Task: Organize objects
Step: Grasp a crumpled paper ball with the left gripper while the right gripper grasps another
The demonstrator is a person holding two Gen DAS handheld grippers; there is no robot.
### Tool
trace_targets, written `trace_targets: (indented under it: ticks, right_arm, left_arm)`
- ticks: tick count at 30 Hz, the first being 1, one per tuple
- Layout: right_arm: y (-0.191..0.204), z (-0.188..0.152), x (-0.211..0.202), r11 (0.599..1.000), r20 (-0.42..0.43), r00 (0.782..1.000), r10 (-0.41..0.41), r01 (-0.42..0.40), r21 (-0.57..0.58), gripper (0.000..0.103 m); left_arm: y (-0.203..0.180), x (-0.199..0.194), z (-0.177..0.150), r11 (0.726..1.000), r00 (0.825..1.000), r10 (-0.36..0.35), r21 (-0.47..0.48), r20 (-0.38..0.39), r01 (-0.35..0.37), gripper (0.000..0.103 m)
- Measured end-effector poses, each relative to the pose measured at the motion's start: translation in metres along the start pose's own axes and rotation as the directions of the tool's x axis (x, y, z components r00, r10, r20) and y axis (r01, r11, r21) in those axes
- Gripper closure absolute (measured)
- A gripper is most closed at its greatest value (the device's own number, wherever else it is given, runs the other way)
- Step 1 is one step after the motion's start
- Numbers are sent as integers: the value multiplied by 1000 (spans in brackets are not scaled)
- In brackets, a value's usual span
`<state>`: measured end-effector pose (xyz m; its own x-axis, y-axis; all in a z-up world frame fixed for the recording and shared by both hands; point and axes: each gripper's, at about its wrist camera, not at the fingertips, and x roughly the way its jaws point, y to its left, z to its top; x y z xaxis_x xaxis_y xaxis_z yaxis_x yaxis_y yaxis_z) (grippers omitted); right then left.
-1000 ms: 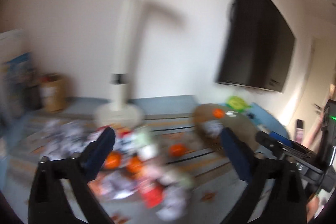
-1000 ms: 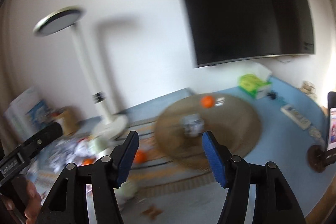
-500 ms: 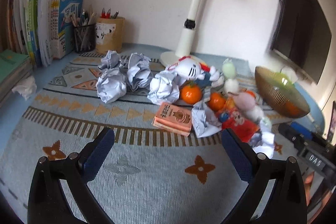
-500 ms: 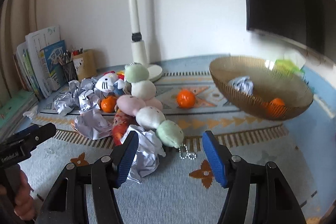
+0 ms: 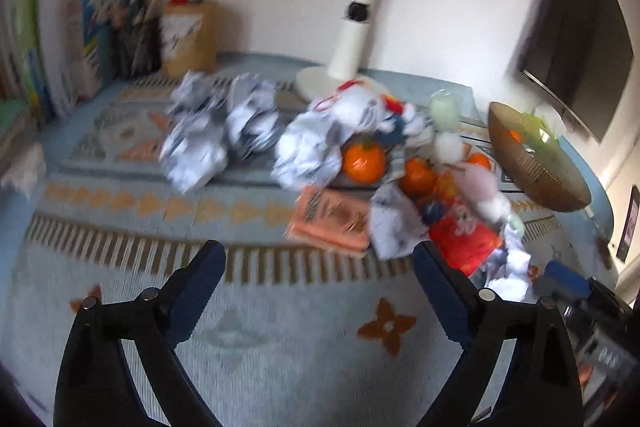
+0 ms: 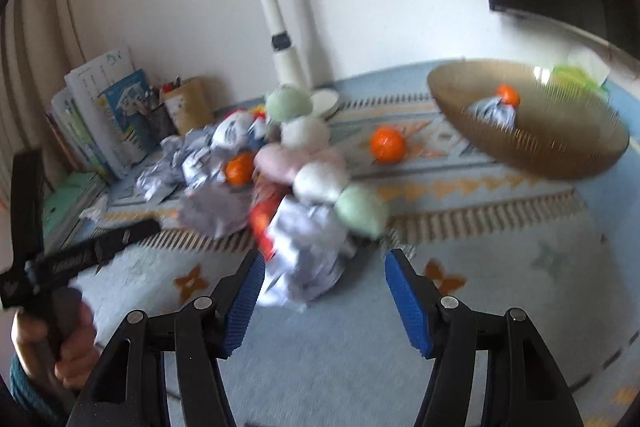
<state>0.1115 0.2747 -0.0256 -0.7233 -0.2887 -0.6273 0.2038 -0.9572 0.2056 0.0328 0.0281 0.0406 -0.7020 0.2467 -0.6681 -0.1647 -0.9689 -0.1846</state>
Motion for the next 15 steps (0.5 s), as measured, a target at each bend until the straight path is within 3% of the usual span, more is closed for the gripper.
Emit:
trace_targets:
  ticks: [2,5,7,9,10,11,12,13,15]
  right_arm:
    - [10,1,2,1000,-14,1000,-10,10,-13,52]
    - [16,8,8,1000,-38,999,-3,3,7,52]
    - [17,11,16,998,-54,996,-64,65,12,52]
    - [14,13,25,998,-79,995,-63,65,19,52]
    - [12,13,30,998,-93,995,-46,50,37,52]
    - [9,14,32,998,-98,995,-32,37,52,52]
    - [6,14,36,997,-104,995,-13,21,70,53]
    - [5,13,38,997,-111,994,-2,10,76,61]
    - [4,13,32,997,-84,996,11,-5,75,64]
  left_arm:
    - [-13,9,7,999,1000,-24,31,-5,24,37]
    - [-23,30,13,997,997,-53,44,-62,56,40]
    - [-28,39,12,996,994,-69,57,-79,73,40]
    - [-36,43,11,995,996,-51,86,-73,58,40]
    - [-39,46,11,995,997,-36,95,-70,42,44]
    - [-40,48,11,994,996,-38,95,-75,46,64]
    - [-42,49,11,994,997,-38,97,-69,44,73]
    - [-42,50,12,994,997,-40,98,-69,47,87]
    - [-40,48,12,995,996,-57,84,-68,62,90]
